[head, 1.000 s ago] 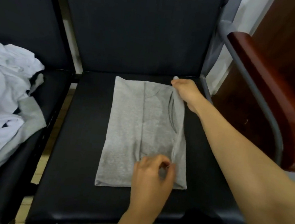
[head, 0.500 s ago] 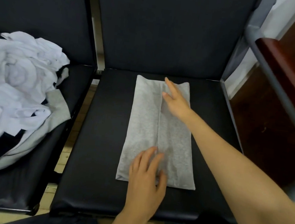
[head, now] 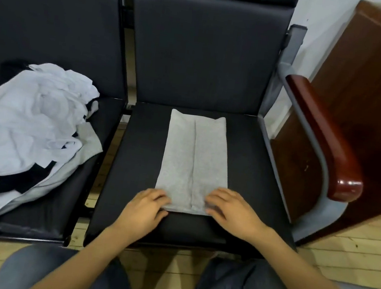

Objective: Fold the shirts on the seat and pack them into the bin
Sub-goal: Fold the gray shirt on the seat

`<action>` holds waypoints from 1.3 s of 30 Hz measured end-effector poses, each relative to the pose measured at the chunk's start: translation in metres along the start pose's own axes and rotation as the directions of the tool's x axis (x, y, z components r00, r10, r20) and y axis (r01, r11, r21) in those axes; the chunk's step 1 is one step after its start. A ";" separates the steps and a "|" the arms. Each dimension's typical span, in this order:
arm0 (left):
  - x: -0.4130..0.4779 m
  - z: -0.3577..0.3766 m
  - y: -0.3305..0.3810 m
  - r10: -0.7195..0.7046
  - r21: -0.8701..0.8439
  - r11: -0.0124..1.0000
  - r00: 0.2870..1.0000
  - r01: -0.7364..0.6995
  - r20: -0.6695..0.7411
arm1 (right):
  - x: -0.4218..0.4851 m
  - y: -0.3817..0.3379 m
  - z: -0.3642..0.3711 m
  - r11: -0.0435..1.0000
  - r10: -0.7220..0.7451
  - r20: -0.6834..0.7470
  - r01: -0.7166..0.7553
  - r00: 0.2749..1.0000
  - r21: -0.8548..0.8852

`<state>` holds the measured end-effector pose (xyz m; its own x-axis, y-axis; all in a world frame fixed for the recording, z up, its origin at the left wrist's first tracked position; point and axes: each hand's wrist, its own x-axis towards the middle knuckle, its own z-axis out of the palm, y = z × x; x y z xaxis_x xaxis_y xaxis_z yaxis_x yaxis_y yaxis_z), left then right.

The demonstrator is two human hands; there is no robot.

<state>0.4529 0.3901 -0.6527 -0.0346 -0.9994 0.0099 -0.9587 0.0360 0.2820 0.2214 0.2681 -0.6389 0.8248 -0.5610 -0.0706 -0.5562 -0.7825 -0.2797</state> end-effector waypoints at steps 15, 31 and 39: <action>-0.015 -0.029 0.031 -0.070 0.367 0.930 0.980 -0.003 0.187 | -0.020 -0.051 -0.012 0.939 0.312 0.040 -0.302 0.949 -0.162; -0.012 -0.169 0.011 0.017 -0.170 0.985 0.966 0.028 0.257 | -0.031 -0.063 -0.136 0.955 0.064 0.064 -0.079 0.996 0.284; 0.080 -0.064 -0.030 -0.230 -0.266 0.929 0.965 0.256 0.125 | 0.059 0.004 -0.049 0.795 0.386 0.141 -0.406 0.912 0.450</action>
<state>0.4970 0.3091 -0.5985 0.1521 -0.9728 -0.1748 -0.8247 -0.2224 0.5200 0.2627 0.2183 -0.5974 0.5518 -0.7754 -0.3070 -0.7315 -0.2733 -0.6247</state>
